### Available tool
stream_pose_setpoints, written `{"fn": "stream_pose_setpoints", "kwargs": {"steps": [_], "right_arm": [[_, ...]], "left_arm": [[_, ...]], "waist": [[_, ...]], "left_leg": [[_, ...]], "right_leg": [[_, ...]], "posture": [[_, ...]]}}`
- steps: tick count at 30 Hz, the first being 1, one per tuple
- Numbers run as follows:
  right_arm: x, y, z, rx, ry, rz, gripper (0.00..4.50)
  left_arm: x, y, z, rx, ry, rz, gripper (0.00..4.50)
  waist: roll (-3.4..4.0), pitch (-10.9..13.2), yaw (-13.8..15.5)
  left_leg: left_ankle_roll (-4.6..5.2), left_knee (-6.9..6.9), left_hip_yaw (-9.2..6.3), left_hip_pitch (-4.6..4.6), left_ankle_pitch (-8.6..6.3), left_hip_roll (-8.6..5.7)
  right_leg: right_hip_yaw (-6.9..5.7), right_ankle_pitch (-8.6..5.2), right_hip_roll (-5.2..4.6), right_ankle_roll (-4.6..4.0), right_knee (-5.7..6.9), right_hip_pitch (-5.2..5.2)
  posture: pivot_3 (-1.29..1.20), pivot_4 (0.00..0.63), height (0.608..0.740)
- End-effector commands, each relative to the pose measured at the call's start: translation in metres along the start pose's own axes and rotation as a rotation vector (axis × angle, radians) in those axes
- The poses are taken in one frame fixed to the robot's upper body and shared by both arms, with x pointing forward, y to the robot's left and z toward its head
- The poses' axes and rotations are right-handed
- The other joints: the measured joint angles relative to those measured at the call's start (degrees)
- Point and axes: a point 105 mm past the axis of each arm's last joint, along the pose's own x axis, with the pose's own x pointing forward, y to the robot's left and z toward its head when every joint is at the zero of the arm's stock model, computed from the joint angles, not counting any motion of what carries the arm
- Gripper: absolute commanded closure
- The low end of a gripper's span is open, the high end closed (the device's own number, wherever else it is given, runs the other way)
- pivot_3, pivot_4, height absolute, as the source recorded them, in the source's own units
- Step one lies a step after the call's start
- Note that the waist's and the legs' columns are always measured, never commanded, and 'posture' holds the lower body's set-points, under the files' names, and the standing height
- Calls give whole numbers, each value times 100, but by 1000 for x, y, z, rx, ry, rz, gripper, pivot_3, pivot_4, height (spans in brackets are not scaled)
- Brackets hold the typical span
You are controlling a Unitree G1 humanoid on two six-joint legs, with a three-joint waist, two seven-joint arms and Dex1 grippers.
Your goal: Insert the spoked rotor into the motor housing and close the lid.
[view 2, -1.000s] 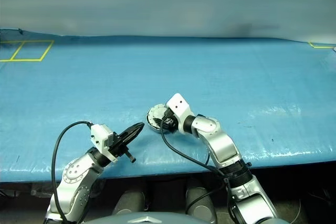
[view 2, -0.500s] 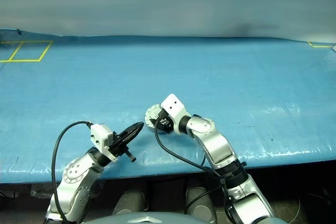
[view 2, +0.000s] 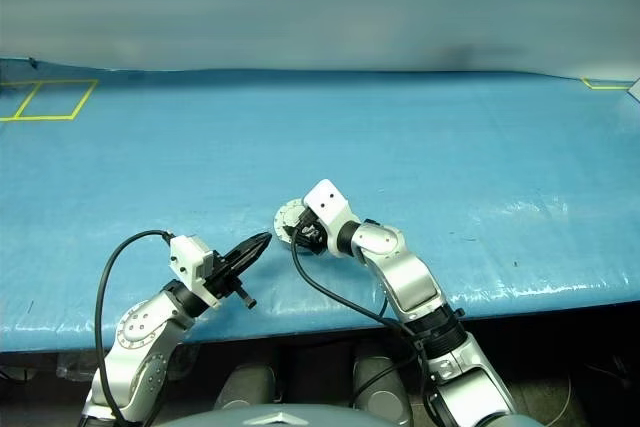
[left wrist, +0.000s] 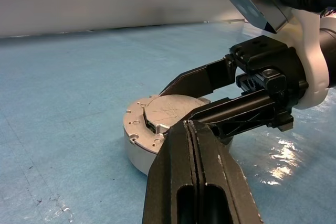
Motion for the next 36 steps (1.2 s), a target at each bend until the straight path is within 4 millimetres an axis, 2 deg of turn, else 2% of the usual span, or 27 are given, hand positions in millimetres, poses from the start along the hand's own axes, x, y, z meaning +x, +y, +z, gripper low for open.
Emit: {"fn": "stream_pose_setpoints", "kwargs": {"steps": [1, 4, 8, 15, 19, 23, 27, 36], "right_arm": [[-1, -6, -21, 13, 81, -36, 1449], [-1, -3, -23, 6, 93, -18, 1449], [-1, -3, -23, 5, 93, -15, 1449], [-1, -3, -21, 3, 87, -18, 1449], [-2, -3, -22, 3, 86, -21, 1449], [-3, -3, -22, 4, 86, -26, 1449], [-3, -4, -22, 5, 84, -32, 1449], [-4, -3, -21, 12, 76, -44, 1449]], "left_arm": [[0, 1, 6, 9, -18, -4, 4500], [1, 2, 5, 9, -8, -6, 4500], [5, 15, 7, 8, 5, -2, 4500], [17, 56, 8, -60, 96, 1, 4500], [30, 70, 8, -63, 201, -41, 4500], [45, 73, 20, -98, 202, -118, 4500], [61, 65, 34, -128, 208, -248, 4500], [71, 66, 18, -54, 393, -338, 4500]], "waist": [[2, -1, 0], [3, -2, 0], [4, -4, 2], [2, -6, 0], [0, -7, -16], [0, -7, -23], [0, -7, -29], [0, -7, -35]], "left_leg": [[0, 0, 0, 0, 0, 0], [0, 0, 0, 1, 0, 0], [0, 0, -1, 1, 0, 0], [1, -3, -2, 1, 1, -1], [1, -3, -4, -1, 1, -1], [1, -7, -3, -3, 1, -3], [1, -13, -4, -4, 2, -3], [1, -22, -6, -6, 1, -4]], "right_leg": [[0, 0, 0, 0, 0, 0], [0, 0, 0, 0, -1, 0], [-2, 0, 0, 0, -3, 0], [-3, 1, 1, 2, -4, 1], [-4, 4, 5, 8, -5, 2], [-4, 7, 3, 11, -13, 3], [-4, 9, 3, 14, -16, 1], [-3, 9, 4, 14, -24, 1]], "posture": [[0, 150, 740], [0, 150, 740], [0, 150, 740], [0, 150, 740], [0, 150, 740], [0, 150, 740], [0, 150, 740], [0, 150, 740]]}}
